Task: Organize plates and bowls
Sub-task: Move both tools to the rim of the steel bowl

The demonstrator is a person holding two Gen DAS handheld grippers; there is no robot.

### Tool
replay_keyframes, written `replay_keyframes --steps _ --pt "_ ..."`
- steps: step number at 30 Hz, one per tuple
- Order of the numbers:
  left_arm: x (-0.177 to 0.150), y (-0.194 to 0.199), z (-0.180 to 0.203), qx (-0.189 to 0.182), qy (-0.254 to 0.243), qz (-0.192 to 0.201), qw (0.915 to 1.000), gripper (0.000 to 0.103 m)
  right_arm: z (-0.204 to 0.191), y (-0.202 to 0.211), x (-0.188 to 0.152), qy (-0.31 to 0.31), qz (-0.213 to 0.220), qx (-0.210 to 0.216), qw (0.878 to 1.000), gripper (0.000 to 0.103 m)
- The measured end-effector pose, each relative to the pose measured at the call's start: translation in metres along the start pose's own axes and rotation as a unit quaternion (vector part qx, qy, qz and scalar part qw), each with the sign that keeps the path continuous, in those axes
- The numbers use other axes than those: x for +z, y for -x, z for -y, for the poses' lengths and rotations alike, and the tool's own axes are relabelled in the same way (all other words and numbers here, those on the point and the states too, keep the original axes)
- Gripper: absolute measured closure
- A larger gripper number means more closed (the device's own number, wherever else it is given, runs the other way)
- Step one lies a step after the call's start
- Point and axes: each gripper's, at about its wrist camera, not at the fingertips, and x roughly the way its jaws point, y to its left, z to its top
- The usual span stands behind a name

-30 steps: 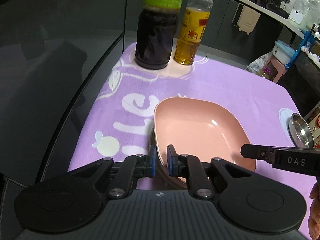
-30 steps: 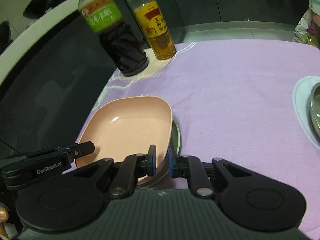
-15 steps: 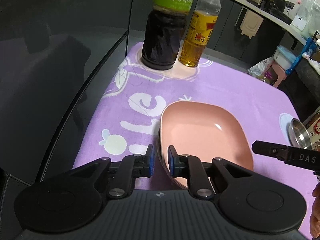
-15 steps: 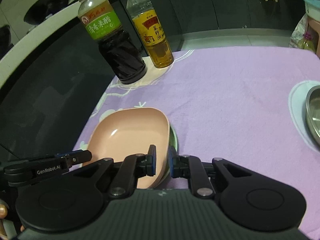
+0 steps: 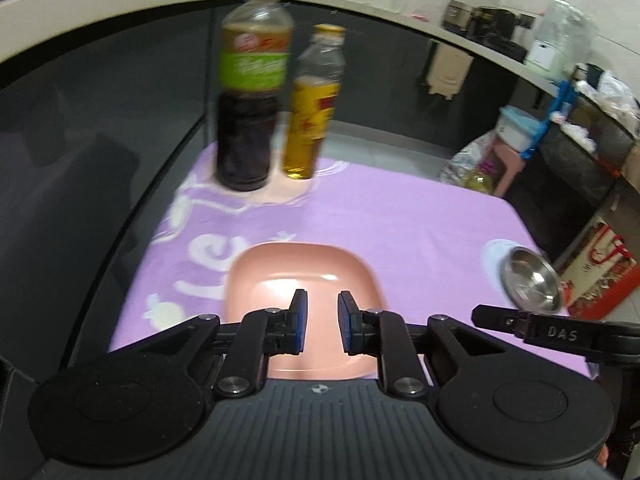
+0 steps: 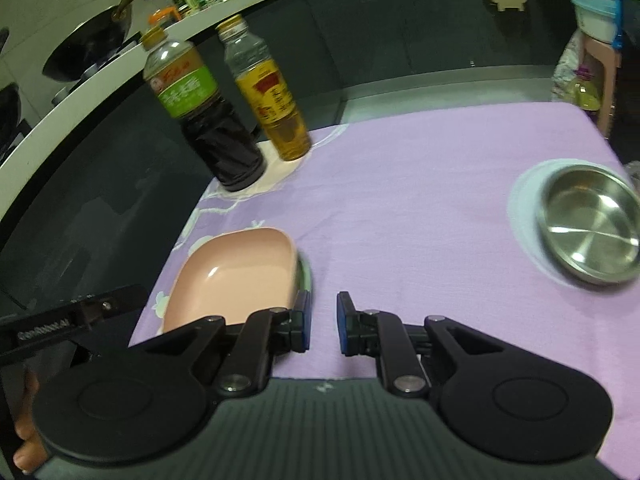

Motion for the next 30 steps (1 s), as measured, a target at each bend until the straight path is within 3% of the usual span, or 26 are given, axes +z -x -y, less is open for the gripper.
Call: replay_keyframes --steps 8,16,24,30 --pt "0.006 -0.010 0.072 -0.034 -0.037 -0.011 0.9987 0.087 0.054 0.043 -0.007 -0.051 0.049 -0.029 0.997 0.087" --pt "0.000 -0.039 0.133 -0.054 -0.081 -0.047 0.9942 0.086 0.115 0.075 -0.012 -0.137 0.107 -0.047 0.984 0.079" --pt "0.006 -0.069 0.171 -0.077 -0.083 -0.061 0.9917 0.082 0.150 0.076 -0.012 -0.192 0.134 -0.080 0.969 0.078" --pt "0.009 -0.104 0.199 -0.089 -0.086 -0.081 0.9890 0.082 0.175 0.063 -0.010 -0.225 0.131 -0.092 0.961 0.077"
